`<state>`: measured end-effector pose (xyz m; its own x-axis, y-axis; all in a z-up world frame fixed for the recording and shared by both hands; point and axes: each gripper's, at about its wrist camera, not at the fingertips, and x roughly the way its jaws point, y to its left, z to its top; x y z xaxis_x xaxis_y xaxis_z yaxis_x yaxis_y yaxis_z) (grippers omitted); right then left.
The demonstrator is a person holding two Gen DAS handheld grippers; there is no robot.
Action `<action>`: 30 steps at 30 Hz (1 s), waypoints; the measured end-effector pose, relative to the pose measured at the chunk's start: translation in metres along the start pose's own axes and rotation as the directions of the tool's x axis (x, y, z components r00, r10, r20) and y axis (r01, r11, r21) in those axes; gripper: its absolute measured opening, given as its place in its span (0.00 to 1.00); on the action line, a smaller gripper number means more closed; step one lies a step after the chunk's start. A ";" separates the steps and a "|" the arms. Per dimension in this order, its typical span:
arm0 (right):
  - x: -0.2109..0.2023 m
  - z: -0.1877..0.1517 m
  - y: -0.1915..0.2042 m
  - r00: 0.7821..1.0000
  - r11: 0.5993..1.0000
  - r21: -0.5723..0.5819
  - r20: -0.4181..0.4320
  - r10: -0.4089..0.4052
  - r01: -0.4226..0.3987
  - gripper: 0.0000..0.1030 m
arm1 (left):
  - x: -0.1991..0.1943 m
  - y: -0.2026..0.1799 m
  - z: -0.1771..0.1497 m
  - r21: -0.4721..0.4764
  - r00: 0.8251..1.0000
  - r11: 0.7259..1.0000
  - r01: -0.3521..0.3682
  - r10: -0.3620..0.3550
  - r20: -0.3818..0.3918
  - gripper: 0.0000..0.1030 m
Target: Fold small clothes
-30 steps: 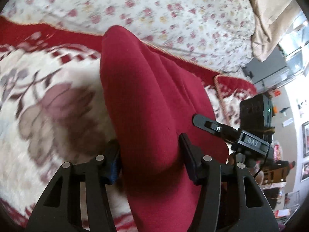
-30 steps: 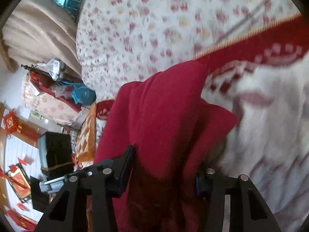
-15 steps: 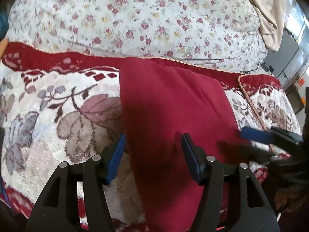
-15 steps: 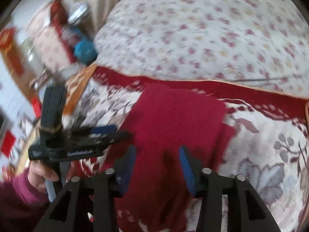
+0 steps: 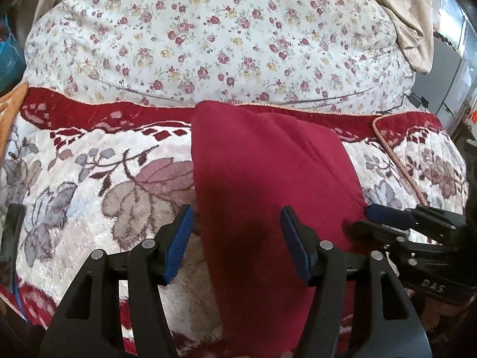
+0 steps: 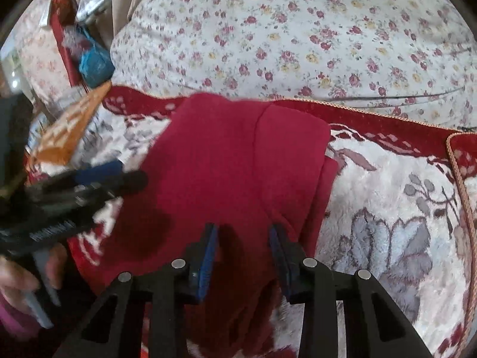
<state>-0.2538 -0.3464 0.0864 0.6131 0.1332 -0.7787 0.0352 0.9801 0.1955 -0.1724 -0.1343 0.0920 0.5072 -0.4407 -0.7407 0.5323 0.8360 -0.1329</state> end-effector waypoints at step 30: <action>-0.022 0.011 0.006 0.982 0.989 0.066 0.125 -0.138 0.131 0.76 | -0.022 0.003 0.002 -0.018 0.996 0.998 -0.062 0.063 0.065 0.72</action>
<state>-0.2585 -0.3447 0.1112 0.6964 -0.0229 -0.7173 0.1672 0.9772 0.1310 -0.1807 -0.1227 0.1089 0.5824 -0.4077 -0.7033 0.4877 0.8674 -0.0989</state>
